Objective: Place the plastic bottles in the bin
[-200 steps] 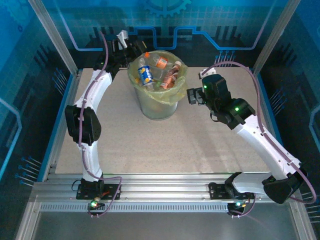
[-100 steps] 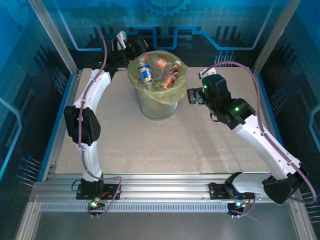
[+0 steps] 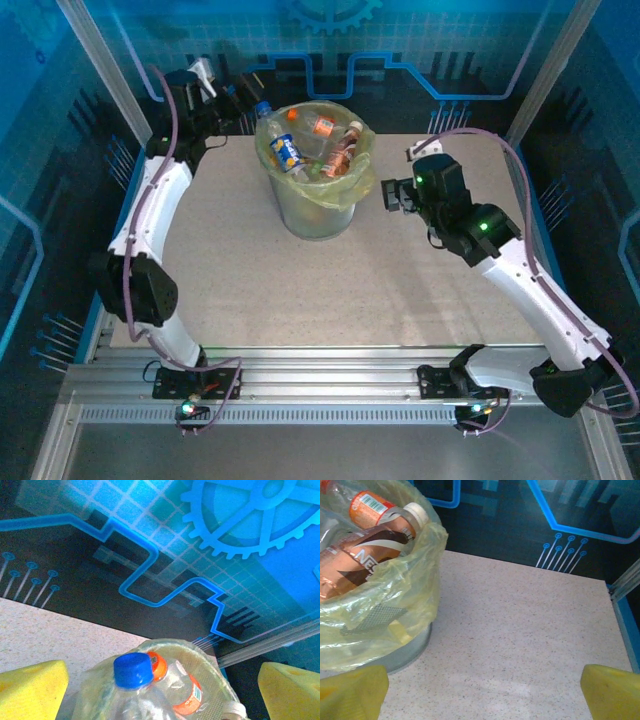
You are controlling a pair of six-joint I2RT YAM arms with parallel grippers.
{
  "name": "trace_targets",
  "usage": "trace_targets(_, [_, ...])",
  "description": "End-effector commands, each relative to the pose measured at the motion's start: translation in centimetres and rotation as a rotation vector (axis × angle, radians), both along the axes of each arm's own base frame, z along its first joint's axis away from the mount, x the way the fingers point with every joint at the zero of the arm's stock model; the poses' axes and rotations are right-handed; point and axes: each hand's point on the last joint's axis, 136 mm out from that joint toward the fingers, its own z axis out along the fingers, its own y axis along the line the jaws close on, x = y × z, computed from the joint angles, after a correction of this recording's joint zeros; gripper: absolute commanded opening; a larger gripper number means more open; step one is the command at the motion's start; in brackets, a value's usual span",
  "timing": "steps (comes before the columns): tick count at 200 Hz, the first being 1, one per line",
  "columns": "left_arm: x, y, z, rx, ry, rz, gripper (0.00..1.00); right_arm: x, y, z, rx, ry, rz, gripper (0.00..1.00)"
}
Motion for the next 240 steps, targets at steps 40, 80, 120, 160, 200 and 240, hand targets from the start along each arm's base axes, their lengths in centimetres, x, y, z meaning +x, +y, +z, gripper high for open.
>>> trace_targets(40, [-8.7,5.6,-2.2,0.145,-0.063,0.242,0.99,-2.3,-5.8,-3.2,-0.033,-0.003,-0.194,1.0])
trace_targets(80, [-15.1,8.6,-9.4,0.245,-0.062,0.388,0.99,-3.1,-8.3,-7.7,-0.126,-0.059,-0.259,1.0])
trace_targets(120, [-18.5,9.9,-16.1,0.359,-0.068,0.434,0.99,-3.3,-9.9,-13.0,-0.108,-0.062,-0.258,1.0])
trace_targets(160, [-18.5,9.6,-20.4,0.444,-0.078,0.396,0.99,-3.2,-11.1,-16.6,-0.033,-0.145,-0.249,1.0])
trace_targets(200, [-16.9,7.8,-23.4,0.551,-0.119,0.296,0.99,-3.1,-13.7,-19.3,0.078,-0.144,-0.333,1.0])
trace_targets(240, [-15.6,6.1,-22.9,0.626,-0.149,0.235,0.99,-1.7,-13.8,-20.7,0.087,-0.149,-0.299,1.0])
